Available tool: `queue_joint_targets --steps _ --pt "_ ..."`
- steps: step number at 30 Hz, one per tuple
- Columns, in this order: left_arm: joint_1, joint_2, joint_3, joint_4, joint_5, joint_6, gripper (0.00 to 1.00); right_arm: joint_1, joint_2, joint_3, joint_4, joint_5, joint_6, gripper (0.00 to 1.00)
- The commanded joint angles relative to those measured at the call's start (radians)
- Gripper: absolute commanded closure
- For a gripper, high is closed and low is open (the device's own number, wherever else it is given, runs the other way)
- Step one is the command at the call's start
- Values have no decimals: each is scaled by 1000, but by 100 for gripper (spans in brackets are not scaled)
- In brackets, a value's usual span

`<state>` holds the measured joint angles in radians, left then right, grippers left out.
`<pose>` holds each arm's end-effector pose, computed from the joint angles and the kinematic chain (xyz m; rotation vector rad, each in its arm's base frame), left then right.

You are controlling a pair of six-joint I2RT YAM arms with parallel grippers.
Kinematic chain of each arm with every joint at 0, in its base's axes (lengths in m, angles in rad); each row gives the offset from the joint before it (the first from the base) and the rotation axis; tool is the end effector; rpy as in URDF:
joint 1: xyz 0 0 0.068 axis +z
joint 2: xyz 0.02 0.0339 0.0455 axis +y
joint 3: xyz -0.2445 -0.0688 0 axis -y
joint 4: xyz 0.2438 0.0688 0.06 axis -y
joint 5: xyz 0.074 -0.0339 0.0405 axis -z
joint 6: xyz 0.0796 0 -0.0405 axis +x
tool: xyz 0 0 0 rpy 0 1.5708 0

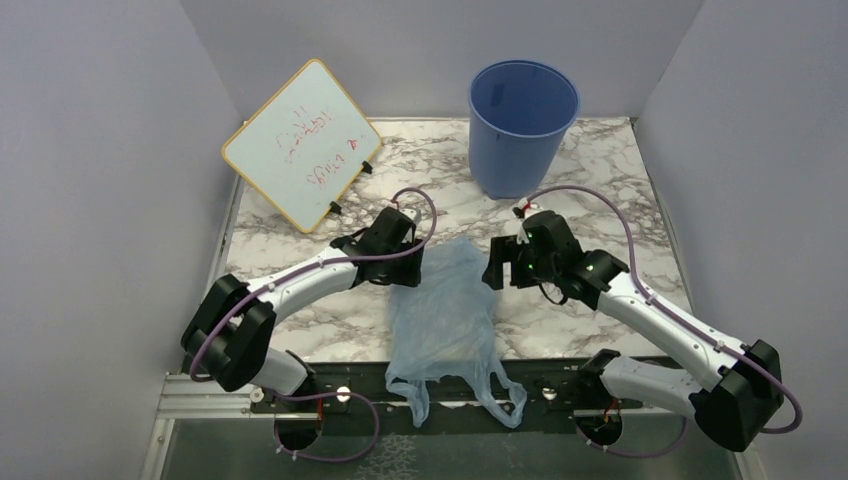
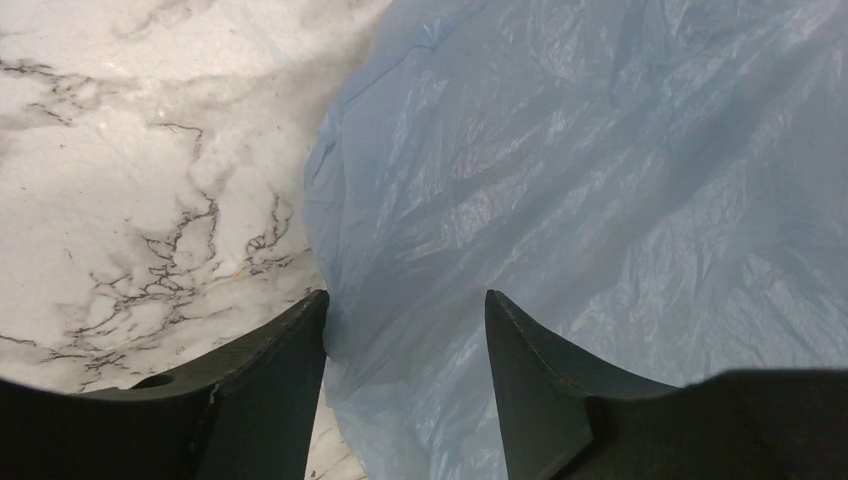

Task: Put the trash bags into the trash bin
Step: Unfold the trash bag at the center of the board.

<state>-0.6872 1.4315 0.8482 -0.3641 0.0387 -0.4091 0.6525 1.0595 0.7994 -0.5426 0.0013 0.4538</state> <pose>0.2394 -0.2004 0.1468 0.3747 2.5610 -0.4773 0.2051 0.1566 0.2115 -0.2412 2.4260 0.5162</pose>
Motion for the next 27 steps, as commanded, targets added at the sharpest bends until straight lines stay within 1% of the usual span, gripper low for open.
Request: queue_joint_targets --steps 1,3,4,6,9,10,11,12,14,16,19,21,23,25,26,27 --pt "0 -99 -38 50 115 41 64 -44 26 -11 213 -12 81 15" --pt "1 -145 -49 53 143 52 78 -98 59 -22 271 -76 99 15" --pt "0 -175 -53 55 155 56 83 -119 81 -18 285 -98 102 15" --pt "1 -229 -57 55 179 54 87 -129 129 19 295 -149 85 19" --pt "1 -295 -57 60 218 30 93 -129 213 69 317 -388 23 26" --pt "0 -312 -55 62 226 22 94 -127 241 81 315 -433 29 27" --pt "0 -324 -54 64 234 16 96 -124 259 85 317 -438 34 28" --pt "1 -330 -51 67 245 13 96 -120 272 86 315 -422 30 27" --pt "0 -332 -49 66 272 12 96 -119 279 85 306 -383 23 21" --pt "0 -325 -48 66 306 8 97 -118 275 84 307 -357 13 18" --pt "-7 -316 -47 72 342 3 100 -118 268 92 302 -361 -18 17" --pt "-14 -319 -56 80 330 -1 100 -118 246 106 248 -295 -36 17" --pt "-16 -320 -66 85 321 -11 100 -118 200 93 223 -187 -48 16" --pt "-19 -325 -73 93 322 -18 100 -118 165 70 214 -70 -46 12" --pt "-20 -328 -74 97 321 -21 100 -119 161 60 213 -48 -59 11" --pt "-21 -331 -75 102 321 -26 100 -120 166 55 217 -57 -71 9"
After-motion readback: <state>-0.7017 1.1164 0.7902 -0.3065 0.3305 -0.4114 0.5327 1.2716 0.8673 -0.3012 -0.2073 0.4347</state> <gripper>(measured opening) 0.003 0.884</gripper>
